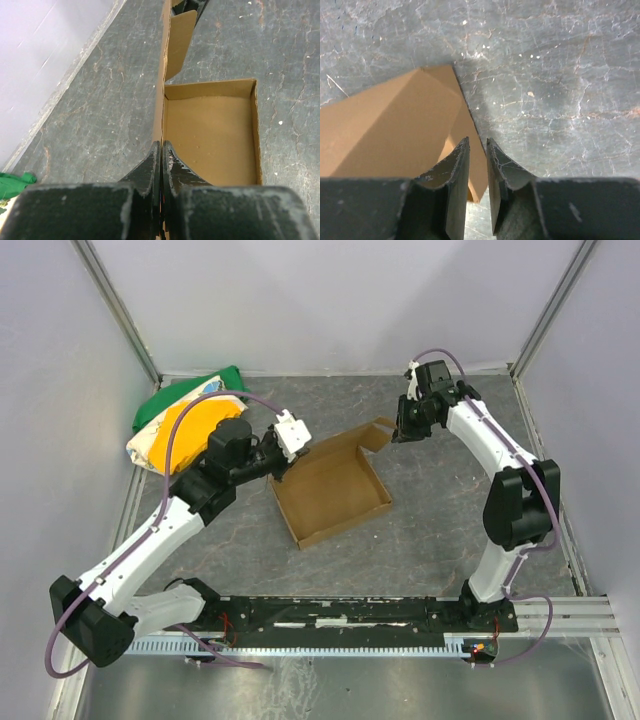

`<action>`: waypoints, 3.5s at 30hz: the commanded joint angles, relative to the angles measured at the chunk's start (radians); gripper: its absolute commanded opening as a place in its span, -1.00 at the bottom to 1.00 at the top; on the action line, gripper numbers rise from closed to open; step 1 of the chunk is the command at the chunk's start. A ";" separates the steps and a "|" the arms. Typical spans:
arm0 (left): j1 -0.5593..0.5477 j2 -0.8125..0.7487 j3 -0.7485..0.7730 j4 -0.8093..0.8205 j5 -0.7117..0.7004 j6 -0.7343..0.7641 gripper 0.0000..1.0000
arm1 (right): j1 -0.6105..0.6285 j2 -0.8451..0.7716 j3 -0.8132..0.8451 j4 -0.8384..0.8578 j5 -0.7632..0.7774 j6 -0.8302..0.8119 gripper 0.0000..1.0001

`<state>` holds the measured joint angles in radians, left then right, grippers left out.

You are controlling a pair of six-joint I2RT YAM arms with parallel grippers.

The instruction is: Fold the paper box

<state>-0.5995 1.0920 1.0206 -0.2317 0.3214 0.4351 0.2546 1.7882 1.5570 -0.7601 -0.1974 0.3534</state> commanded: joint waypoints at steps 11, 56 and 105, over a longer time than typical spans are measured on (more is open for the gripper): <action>0.003 0.011 0.081 0.103 0.068 -0.053 -0.94 | -0.017 0.108 0.118 0.038 -0.102 -0.026 -0.45; -0.016 -0.108 -0.080 -0.022 0.239 -0.184 -0.94 | 0.038 -0.134 -0.242 0.015 -0.145 -0.062 -0.47; -0.087 -0.099 -0.101 -0.137 0.226 -0.226 -0.94 | 0.087 -0.834 -0.596 0.390 0.290 -0.020 -0.55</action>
<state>-0.6765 0.9810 0.9493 -0.2680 0.5434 0.2653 0.3275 1.1511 1.0435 -0.5903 0.0631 0.3683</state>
